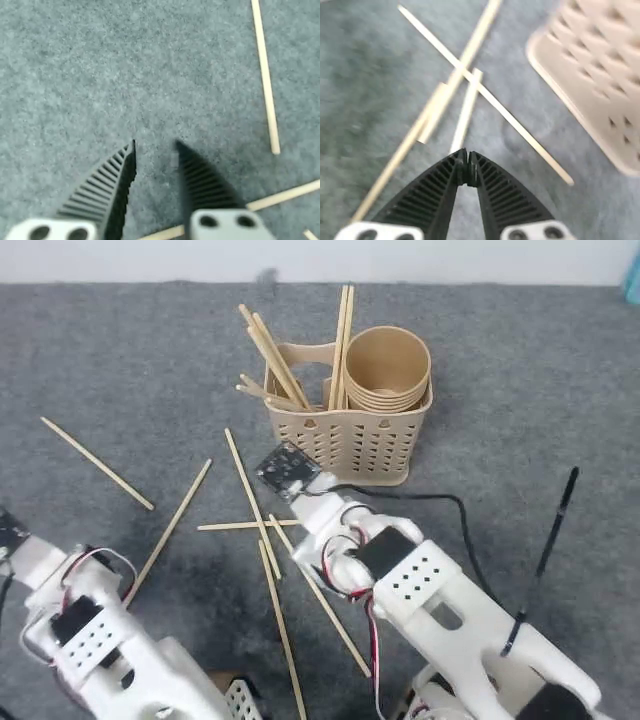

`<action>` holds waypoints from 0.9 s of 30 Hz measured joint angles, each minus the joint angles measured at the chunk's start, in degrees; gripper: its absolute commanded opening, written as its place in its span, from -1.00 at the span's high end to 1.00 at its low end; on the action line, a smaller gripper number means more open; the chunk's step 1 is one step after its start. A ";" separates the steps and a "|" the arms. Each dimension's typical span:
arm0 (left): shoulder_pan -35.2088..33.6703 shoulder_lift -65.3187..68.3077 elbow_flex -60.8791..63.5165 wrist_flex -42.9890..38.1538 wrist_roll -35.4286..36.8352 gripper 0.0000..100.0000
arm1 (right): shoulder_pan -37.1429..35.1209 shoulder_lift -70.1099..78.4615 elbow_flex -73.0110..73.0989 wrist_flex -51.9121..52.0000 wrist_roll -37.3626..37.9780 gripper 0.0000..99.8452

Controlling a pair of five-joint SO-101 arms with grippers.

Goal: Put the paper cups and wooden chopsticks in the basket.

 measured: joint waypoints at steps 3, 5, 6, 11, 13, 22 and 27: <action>0.09 0.00 0.00 0.00 0.00 0.61 | -2.55 4.13 -0.70 -3.43 -0.35 0.82; 0.09 0.00 0.00 0.00 0.62 0.61 | -2.99 8.79 -1.49 -6.59 -0.35 0.87; 0.09 0.09 0.00 0.00 0.88 0.61 | -2.99 11.52 -2.20 -7.91 -0.35 0.89; 0.00 6.51 -2.11 0.00 0.97 0.61 | -2.99 25.49 -8.18 -10.73 -0.53 0.89; 0.00 11.60 -5.01 0.00 0.97 0.61 | -2.99 29.45 -10.46 -10.73 -0.53 0.89; -3.16 29.10 -14.33 -1.85 2.55 0.61 | -2.81 32.09 -12.40 -11.25 -0.53 0.89; -3.16 28.84 -14.42 -2.11 3.16 0.61 | -2.81 32.18 -12.40 -11.78 -0.53 0.82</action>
